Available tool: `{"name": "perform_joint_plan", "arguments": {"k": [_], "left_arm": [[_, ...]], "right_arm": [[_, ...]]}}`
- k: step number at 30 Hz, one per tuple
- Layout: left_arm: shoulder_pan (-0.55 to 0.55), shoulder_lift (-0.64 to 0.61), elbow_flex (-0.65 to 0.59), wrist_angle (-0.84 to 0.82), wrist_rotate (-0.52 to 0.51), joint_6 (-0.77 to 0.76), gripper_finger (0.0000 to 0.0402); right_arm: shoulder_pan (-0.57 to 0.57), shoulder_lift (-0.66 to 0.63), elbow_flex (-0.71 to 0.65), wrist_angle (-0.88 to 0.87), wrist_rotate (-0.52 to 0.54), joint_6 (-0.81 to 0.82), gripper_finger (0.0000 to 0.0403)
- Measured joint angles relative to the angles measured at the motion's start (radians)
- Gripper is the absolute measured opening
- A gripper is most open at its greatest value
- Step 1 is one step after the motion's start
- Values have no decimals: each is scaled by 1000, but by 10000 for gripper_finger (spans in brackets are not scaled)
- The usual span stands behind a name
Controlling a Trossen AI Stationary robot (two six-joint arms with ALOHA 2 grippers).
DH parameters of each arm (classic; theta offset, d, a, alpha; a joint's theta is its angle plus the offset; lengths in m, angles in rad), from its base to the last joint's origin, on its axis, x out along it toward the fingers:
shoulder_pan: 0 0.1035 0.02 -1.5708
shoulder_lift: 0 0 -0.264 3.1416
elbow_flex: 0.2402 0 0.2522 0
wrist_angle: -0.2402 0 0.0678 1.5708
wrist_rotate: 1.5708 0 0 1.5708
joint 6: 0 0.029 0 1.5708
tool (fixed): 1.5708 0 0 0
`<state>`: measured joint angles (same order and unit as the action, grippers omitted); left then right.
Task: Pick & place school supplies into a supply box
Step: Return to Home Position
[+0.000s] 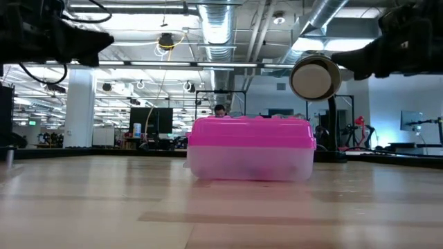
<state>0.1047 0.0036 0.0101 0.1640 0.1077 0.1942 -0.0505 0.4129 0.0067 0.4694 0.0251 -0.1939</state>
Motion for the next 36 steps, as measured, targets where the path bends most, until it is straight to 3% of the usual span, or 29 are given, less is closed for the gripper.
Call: {"name": "perform_joint_plan", "arguments": {"k": [5,18,23,36], "left_arm": [[-36,0,0,-93,-43,-17,66],[-120,0,-1,-128,-122,2,66],[-135,0,-1,-127,-131,28,66],[-135,0,-2,-128,-133,34,66]], "right_arm": [[16,-87,0,-140,3,11,0],[72,-409,-1,-455,-22,19,0],[94,-407,-1,-448,27,-5,0],[93,-399,-1,-449,28,3,0]]}}
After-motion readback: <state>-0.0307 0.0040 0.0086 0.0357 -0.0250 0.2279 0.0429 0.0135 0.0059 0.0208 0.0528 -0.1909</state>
